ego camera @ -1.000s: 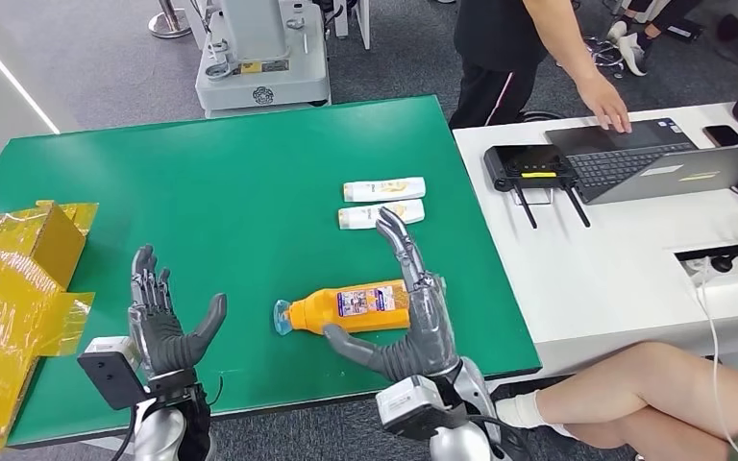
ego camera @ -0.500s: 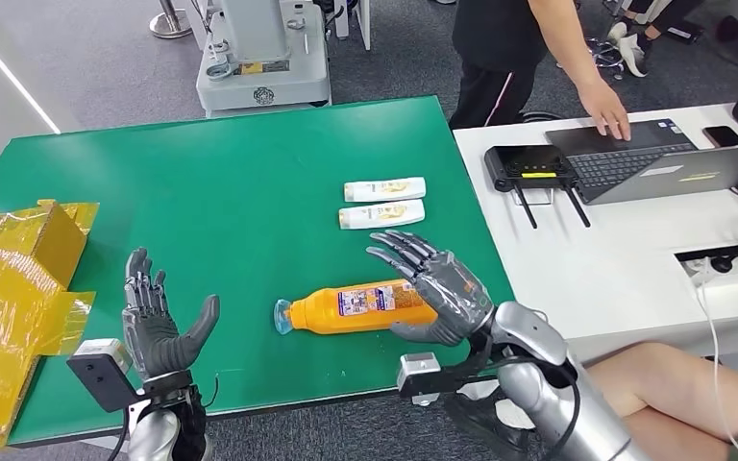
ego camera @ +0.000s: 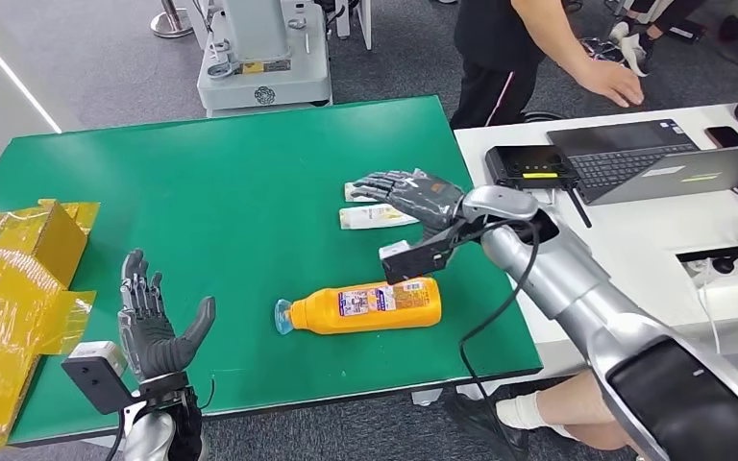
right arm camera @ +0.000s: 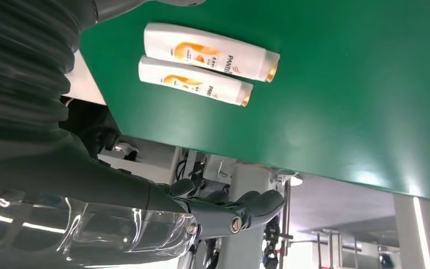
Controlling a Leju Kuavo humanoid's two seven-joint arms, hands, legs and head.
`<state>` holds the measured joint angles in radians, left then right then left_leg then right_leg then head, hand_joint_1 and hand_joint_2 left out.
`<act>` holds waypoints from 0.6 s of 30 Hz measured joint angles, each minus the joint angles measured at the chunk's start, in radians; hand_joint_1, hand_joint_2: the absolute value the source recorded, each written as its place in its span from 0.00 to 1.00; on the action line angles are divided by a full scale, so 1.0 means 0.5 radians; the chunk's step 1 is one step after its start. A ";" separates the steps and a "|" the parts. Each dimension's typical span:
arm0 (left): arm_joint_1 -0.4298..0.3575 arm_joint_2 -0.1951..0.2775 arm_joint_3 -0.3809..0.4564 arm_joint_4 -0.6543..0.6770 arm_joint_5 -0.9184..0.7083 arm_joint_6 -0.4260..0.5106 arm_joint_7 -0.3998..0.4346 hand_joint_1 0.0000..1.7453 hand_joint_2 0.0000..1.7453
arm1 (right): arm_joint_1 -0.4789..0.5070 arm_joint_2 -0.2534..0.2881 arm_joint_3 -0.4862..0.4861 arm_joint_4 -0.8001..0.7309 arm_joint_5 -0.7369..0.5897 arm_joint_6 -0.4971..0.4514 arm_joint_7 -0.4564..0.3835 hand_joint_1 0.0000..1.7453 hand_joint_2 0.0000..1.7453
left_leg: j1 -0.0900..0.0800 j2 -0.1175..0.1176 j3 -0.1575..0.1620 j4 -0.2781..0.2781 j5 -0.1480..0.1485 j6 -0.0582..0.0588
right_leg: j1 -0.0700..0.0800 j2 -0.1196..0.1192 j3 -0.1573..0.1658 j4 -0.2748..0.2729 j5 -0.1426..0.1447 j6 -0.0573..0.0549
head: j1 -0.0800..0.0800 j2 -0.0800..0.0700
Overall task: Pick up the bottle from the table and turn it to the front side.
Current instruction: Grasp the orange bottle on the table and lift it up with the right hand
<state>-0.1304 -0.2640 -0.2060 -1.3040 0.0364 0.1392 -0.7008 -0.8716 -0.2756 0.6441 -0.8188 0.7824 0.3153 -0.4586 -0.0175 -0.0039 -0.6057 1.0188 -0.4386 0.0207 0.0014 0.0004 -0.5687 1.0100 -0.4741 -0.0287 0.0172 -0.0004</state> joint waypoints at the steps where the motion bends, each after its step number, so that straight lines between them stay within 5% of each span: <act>1: 0.000 0.000 0.004 -0.001 -0.001 0.002 0.000 0.00 1.00 | -0.059 0.027 0.037 0.068 -0.014 0.024 -0.002 0.00 1.00 | 0.000 0.000 0.000 0.000 0.000 0.000 | 0.000 0.000 0.000 0.000 0.000 0.000 | 0.000 0.000; 11: 0.003 0.002 0.051 -0.042 0.004 0.047 0.000 0.00 1.00 | -0.425 0.300 0.334 0.567 -0.128 0.333 0.026 0.00 1.00 | 0.001 0.000 0.000 0.000 0.000 0.000 | 0.001 0.000 -0.001 0.000 0.000 0.000 | 0.000 0.000; 18: 0.004 0.002 0.070 -0.054 0.026 0.070 0.000 0.00 1.00 | -0.509 0.374 0.462 0.756 -0.174 0.572 0.148 0.00 1.00 | 0.001 -0.001 -0.001 0.001 0.000 0.000 | 0.001 0.000 0.000 0.000 0.000 0.000 | 0.000 0.000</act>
<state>-0.1283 -0.2627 -0.1709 -1.3312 0.0494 0.1742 -0.7008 -1.1262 -0.0886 0.8749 -0.4406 0.6953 0.6014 -0.3848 -0.0171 -0.0042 -0.6062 1.0193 -0.4386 0.0206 0.0018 0.0002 -0.5690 1.0100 -0.4742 -0.0286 0.0172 -0.0004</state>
